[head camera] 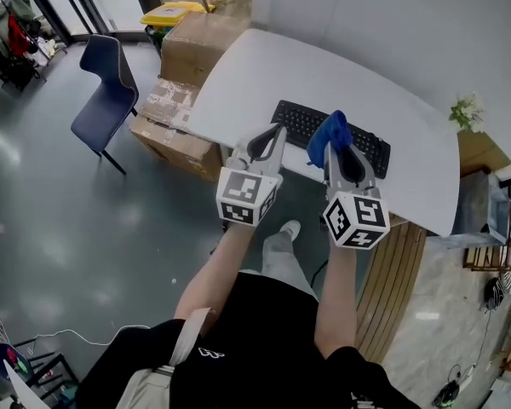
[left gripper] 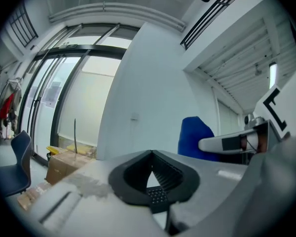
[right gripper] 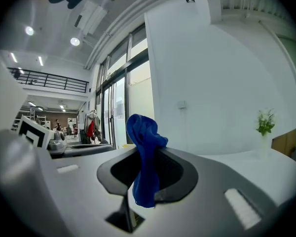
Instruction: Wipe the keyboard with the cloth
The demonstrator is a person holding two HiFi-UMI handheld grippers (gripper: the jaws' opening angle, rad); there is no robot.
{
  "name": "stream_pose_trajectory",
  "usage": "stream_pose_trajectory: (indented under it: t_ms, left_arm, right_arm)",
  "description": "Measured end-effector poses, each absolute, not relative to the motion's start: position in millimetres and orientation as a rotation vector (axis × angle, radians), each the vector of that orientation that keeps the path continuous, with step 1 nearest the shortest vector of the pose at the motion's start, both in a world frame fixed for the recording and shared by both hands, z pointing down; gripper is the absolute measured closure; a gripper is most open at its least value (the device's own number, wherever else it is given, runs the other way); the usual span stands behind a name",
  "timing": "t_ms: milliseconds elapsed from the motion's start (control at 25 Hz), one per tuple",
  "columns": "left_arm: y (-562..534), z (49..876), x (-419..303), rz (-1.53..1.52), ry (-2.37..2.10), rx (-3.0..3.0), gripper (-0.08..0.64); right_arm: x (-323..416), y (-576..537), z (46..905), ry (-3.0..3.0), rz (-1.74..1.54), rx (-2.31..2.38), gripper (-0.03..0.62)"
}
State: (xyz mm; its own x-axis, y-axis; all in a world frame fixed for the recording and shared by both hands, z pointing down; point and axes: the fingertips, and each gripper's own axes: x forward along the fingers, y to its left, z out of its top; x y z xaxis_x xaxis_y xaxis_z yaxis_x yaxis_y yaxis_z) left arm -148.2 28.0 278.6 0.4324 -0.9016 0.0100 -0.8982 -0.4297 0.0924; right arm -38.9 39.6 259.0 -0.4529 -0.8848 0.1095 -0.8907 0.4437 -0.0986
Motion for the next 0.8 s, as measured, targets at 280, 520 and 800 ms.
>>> stream_pose_trajectory:
  t_ms: [280, 520, 800]
  left_arm:
    - [-73, 332, -137, 0.05, -1.715, 2.404, 0.563]
    - [-110, 364, -133, 0.151, -1.725, 2.305, 0.563]
    - [-139, 409, -160, 0.251, -1.701, 2.234, 0.563]
  right_arm:
    - [-21, -73, 306, -2.637, 0.41, 1.435, 0.515]
    - [-44, -117, 329, -2.66, 0.551, 1.253, 0.515]
    - [-88, -147, 385, -2.611, 0.697, 1.136, 0.515]
